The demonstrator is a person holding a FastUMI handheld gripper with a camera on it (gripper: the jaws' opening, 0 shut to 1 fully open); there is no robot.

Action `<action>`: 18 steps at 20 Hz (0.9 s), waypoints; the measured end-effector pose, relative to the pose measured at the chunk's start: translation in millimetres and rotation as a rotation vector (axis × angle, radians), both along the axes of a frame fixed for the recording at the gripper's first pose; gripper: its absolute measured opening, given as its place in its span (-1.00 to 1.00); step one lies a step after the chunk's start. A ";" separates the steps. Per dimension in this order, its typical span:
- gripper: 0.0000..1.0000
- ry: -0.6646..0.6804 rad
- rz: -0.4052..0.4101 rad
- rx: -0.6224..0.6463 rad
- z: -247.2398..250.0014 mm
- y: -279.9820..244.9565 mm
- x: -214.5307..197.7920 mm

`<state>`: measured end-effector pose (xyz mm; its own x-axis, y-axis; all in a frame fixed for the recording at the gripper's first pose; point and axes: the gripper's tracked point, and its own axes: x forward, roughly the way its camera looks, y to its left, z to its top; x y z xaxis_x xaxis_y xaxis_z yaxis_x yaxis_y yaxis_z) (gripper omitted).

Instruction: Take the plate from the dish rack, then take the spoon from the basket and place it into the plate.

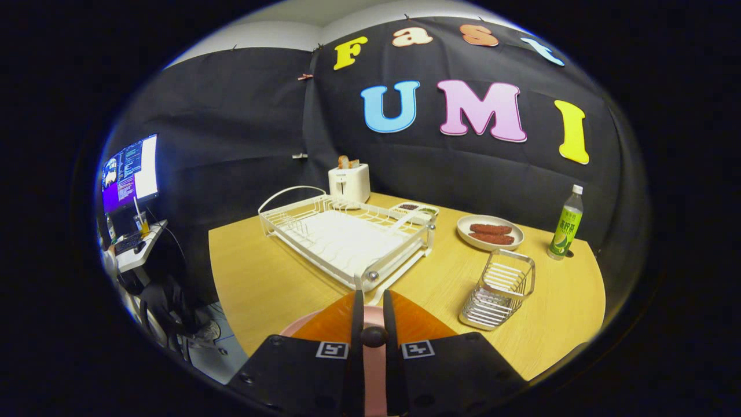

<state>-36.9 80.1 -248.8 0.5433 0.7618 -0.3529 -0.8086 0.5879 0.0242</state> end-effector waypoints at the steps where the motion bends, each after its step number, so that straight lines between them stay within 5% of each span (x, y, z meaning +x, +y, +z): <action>1: -0.60 0.021 0.000 -0.014 -3.0 -4.0 -1.8; 2: -0.57 0.036 -0.005 -0.020 -2.7 -8.3 -1.0; 7: 0.83 0.031 -0.041 -0.005 30.9 -23.0 8.6; 8: 0.98 0.013 -0.055 0.003 44.6 -26.1 12.9; 14: 1.00 -0.128 -0.224 0.072 143.9 -44.4 42.5; 18: 1.00 -0.231 -0.414 0.119 214.4 -69.7 53.4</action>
<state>16.6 10.4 -34.4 0.8628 0.4933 -0.1105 -0.4999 0.8651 -0.0418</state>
